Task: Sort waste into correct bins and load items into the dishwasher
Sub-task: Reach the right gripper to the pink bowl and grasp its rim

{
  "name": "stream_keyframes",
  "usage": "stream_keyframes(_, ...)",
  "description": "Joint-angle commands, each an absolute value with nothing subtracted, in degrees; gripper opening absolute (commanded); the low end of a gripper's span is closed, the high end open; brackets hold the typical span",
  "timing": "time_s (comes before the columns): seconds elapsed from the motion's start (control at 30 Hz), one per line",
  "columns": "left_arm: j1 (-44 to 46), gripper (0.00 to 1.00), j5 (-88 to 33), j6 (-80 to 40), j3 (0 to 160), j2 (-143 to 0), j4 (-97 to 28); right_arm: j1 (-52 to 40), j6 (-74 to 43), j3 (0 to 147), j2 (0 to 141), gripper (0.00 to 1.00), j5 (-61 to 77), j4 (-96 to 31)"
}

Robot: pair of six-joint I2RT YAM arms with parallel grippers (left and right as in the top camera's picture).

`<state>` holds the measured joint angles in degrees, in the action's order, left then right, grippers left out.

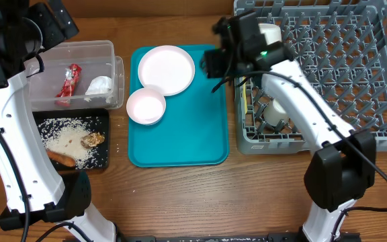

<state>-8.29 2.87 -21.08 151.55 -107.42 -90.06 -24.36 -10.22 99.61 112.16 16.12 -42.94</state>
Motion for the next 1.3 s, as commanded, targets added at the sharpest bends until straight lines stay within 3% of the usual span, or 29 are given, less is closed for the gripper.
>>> stream_keyframes(0.0,-8.3,1.0,3.6,-21.9,152.0,-108.0,-90.0,-28.6,-14.7,98.0,114.9,0.56,22.9,-42.8)
stream_keyframes(0.23,-8.3,1.0,3.6,-21.9,152.0,-108.0,-90.0,-33.7,-22.3,97.7,120.1,0.46,22.5,-41.8)
stream_keyframes(0.4,-8.3,1.0,3.6,-21.9,152.0,-108.0,-90.0,-36.2,-30.3,97.7,123.0,0.46,17.4,-39.1)
stream_keyframes(0.73,-8.3,1.0,3.6,-21.9,152.0,-108.0,-90.0,-39.4,-34.6,97.7,129.6,0.46,15.0,-32.9)
stream_keyframes(0.87,-8.3,1.0,3.6,-21.9,152.0,-108.0,-90.0,-39.2,-34.6,97.8,129.6,0.28,15.0,-33.8)
stream_keyframes(0.97,-8.3,1.0,3.6,-21.9,152.0,-108.0,-90.0,-39.0,-34.6,98.0,129.5,0.05,14.7,-34.9)
stream_keyframes(1.27,-8.3,1.0,3.6,-21.9,152.0,-108.0,-90.0,-36.5,-31.9,98.0,123.1,0.04,12.5,-40.2)
